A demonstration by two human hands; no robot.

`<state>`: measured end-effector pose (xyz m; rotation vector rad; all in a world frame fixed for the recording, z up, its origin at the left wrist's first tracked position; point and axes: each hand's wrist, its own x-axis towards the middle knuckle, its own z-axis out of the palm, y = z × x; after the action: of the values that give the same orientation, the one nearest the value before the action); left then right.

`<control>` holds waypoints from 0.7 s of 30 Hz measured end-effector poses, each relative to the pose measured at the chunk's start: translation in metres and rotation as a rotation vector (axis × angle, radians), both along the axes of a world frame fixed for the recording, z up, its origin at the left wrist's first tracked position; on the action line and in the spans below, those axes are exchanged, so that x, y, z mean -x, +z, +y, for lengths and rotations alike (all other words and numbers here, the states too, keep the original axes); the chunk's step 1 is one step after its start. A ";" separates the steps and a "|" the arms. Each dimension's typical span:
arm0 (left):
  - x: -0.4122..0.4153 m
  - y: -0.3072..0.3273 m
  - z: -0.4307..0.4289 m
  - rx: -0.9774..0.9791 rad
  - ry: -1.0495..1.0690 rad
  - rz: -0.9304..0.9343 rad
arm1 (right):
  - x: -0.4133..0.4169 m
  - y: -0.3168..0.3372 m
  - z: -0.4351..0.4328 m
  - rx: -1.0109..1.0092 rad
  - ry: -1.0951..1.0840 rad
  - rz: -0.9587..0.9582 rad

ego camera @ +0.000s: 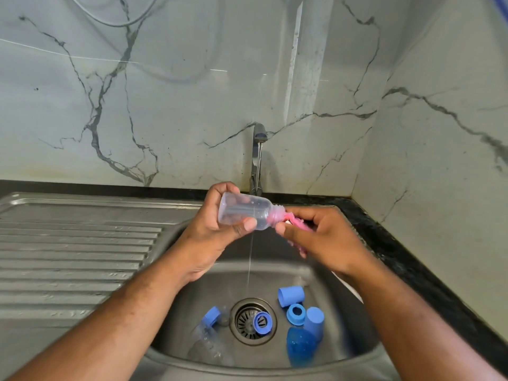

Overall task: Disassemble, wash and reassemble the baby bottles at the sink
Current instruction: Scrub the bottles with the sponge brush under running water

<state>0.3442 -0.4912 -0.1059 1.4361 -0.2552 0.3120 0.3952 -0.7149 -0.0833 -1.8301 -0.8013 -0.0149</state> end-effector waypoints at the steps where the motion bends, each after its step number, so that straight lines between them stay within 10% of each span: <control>1: 0.001 0.001 -0.001 0.028 -0.030 0.015 | -0.001 -0.001 0.000 0.038 -0.039 -0.065; 9: 0.011 0.012 -0.004 -0.069 -0.046 0.398 | 0.000 -0.006 0.007 0.238 -0.135 -0.380; 17: 0.006 0.003 -0.004 -0.398 0.112 -0.085 | -0.004 -0.005 0.002 0.063 -0.034 0.018; 21: 0.006 0.004 -0.009 -0.007 0.085 0.157 | -0.003 -0.003 0.003 0.114 -0.097 -0.155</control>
<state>0.3384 -0.4998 -0.1021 1.4726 -0.0682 0.2662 0.3981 -0.7115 -0.0858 -1.9929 -0.8346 -0.1793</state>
